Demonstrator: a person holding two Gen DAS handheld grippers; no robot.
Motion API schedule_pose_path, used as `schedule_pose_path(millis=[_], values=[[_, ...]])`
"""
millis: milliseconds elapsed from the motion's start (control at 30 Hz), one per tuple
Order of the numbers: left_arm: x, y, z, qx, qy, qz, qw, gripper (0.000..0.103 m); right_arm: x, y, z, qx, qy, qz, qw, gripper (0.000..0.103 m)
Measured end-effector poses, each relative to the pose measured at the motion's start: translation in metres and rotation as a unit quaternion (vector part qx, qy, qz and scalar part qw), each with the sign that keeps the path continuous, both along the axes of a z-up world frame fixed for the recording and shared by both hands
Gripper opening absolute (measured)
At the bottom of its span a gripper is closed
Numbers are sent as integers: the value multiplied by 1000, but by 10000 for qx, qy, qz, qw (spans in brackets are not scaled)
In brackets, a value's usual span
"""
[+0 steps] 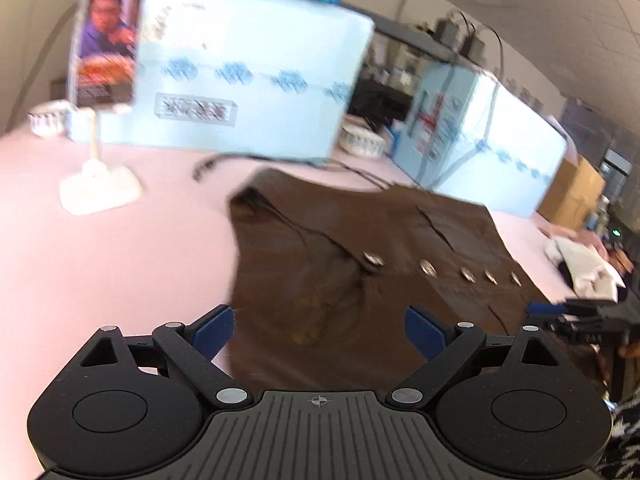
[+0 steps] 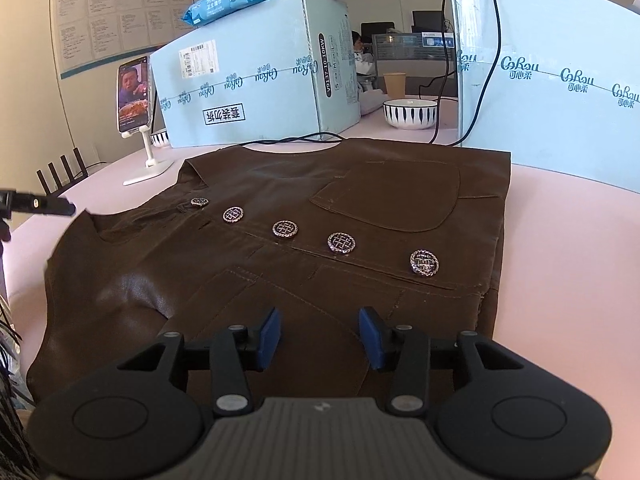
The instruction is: Fold clothes
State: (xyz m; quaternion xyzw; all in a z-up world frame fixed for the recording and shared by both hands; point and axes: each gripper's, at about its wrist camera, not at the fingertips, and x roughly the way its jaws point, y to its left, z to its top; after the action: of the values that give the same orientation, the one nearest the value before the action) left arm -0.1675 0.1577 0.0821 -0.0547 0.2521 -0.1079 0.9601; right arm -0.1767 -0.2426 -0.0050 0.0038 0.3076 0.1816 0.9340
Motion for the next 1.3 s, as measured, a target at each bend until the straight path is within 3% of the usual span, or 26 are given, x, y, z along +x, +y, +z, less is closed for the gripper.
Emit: schedule_pose_path(millis=[67, 133, 233, 333, 400, 467, 567, 633, 733, 767, 800, 867, 967, 1033, 1167, 1233, 1300], values=[[-5, 3, 6, 130, -24, -127, 9998, 95, -1, 1, 0, -13, -18, 33, 10000, 54], [-7, -3, 1, 141, 321, -802, 9962, 95, -1, 3, -1, -25, -31, 63, 10000, 57], [1, -30, -24, 810, 950, -1064, 9865, 96, -2, 4, -1, -40, -54, 93, 9999, 60], [15, -43, -51, 1513, 1194, -637, 9792, 102, -2, 4, 0, 12, -66, -10, 10000, 61], [23, -25, -56, 967, 1208, -313, 9875, 102, -9, 4, 3, -203, -269, -670, 9972, 61], [21, -19, -54, 1066, 1143, -8, 9877, 102, -26, -8, 13, -182, -646, -1137, 9912, 66], [17, -11, -49, 1332, 1070, 389, 9845, 102, -56, -42, 30, 561, -663, -1469, 9853, 97], [14, 2, -43, 1117, 1089, 481, 9866, 101, -71, -62, 35, 1126, -299, -1402, 9832, 97], [10, 28, -35, 187, 1273, 263, 9913, 101, -88, -85, 33, 2223, 542, -1050, 9678, 97], [9, 35, -35, -181, 1432, -22, 9895, 102, -92, -90, 31, 2480, 748, -1020, 9605, 97], [7, 37, -38, -424, 1595, -346, 9857, 102, -101, -96, 30, 2799, 1035, -1040, 9488, 97], [0, 40, -43, -784, 1818, -807, 9769, 102, -119, -101, 33, 3082, 1247, -1092, 9368, 97], [1, 43, -47, -924, 1797, -748, 9765, 102, -136, -102, 35, 3431, 1450, -1114, 9213, 97], [10, 44, -49, -1062, 1830, -655, 9752, 102, -130, -94, 25, 3632, 2006, -1218, 9017, 95], [25, 30, -50, -790, 1812, -742, 9775, 103, -121, -68, 10, 3137, 2491, -1329, 9066, 93], [28, 19, -51, -579, 1733, -791, 9800, 103, -121, -64, 9, 3204, 2270, -1487, 9076, 97], [29, 5, -52, -386, 1636, -891, 9817, 102, -124, -63, 15, 3271, 1782, -1555, 9149, 90]])
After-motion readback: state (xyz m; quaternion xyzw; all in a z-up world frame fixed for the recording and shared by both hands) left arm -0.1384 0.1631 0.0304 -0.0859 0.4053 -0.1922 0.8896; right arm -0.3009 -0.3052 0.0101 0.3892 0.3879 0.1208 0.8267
